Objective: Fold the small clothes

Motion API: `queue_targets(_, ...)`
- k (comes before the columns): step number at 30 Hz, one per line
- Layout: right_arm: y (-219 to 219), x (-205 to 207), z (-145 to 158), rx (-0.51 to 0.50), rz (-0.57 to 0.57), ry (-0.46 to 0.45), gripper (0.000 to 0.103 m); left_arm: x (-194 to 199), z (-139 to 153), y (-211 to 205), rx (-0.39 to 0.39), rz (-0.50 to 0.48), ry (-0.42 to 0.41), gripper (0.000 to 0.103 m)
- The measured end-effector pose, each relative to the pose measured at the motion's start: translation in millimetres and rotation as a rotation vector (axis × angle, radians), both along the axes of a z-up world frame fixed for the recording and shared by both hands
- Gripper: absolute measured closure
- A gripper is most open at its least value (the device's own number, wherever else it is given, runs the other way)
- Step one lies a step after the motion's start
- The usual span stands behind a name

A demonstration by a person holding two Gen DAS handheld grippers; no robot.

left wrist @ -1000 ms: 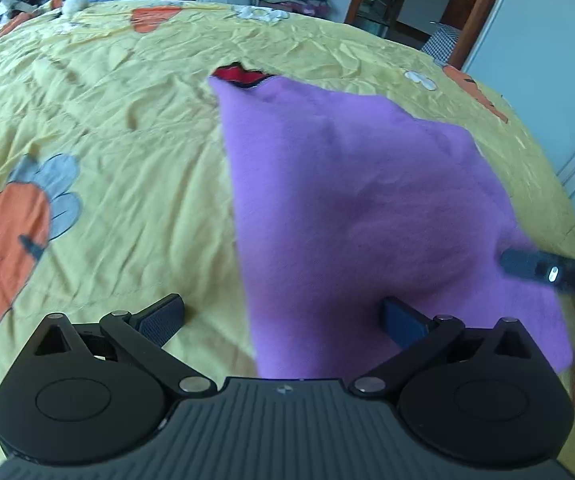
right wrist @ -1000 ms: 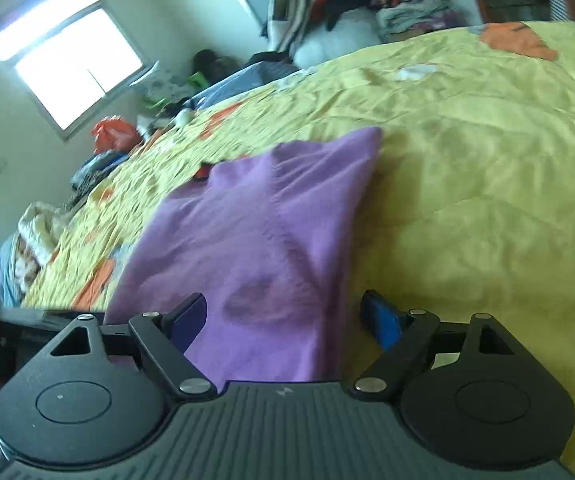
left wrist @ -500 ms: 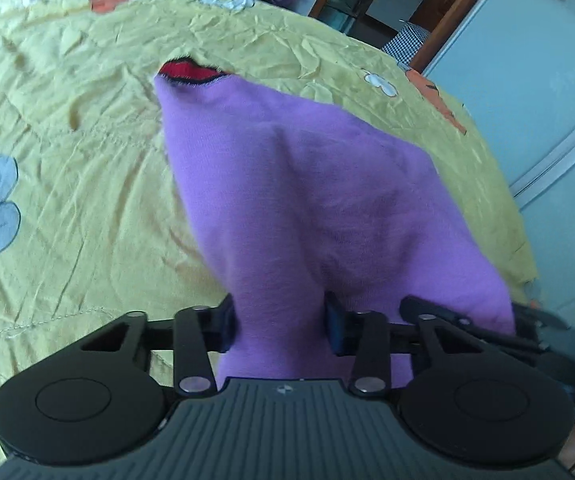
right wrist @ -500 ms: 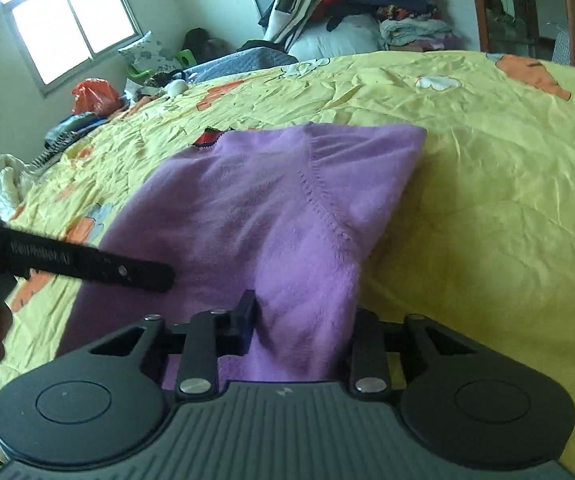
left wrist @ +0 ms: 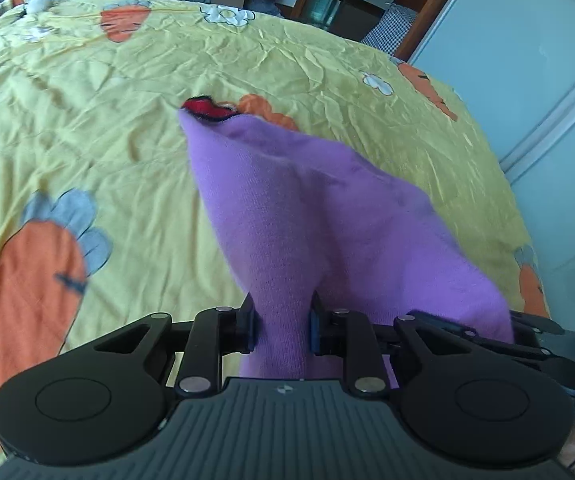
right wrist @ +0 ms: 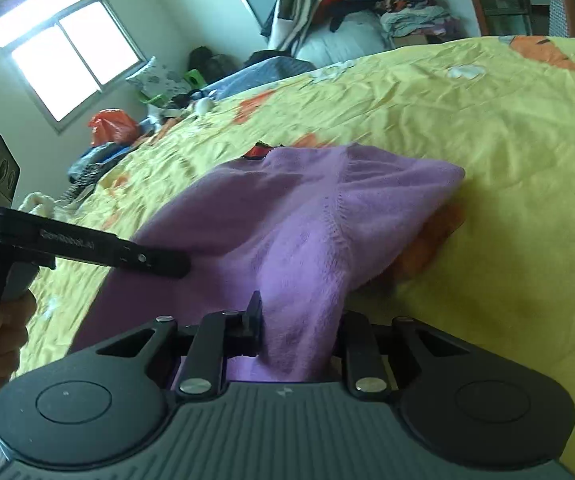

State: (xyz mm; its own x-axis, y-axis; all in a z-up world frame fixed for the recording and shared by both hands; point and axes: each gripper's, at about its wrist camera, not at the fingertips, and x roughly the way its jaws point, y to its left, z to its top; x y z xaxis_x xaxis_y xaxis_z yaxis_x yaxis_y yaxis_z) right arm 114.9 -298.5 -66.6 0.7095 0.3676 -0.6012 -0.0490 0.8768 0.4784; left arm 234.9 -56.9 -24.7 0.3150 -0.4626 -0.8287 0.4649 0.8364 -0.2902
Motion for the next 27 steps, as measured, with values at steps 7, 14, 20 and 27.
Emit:
queue_targets(7,18,-30,-24,0.013,0.036,0.044,0.018,-52,-33,38,0.022,0.035,0.019,0.057)
queue_targets(14,-21,-6,-26,0.107,-0.080,0.006,0.008,-60,-33,52,-0.038,0.112,-0.028,0.023)
queue_targets(20,-48,44,-35,0.259,-0.098,0.052,0.016,29,-44,31,-0.067,0.234,0.022,0.019)
queue_targets(27,-59,79,-42,0.236,-0.080,0.110,0.083,88,-57,30,-0.201,0.289,0.121,0.078)
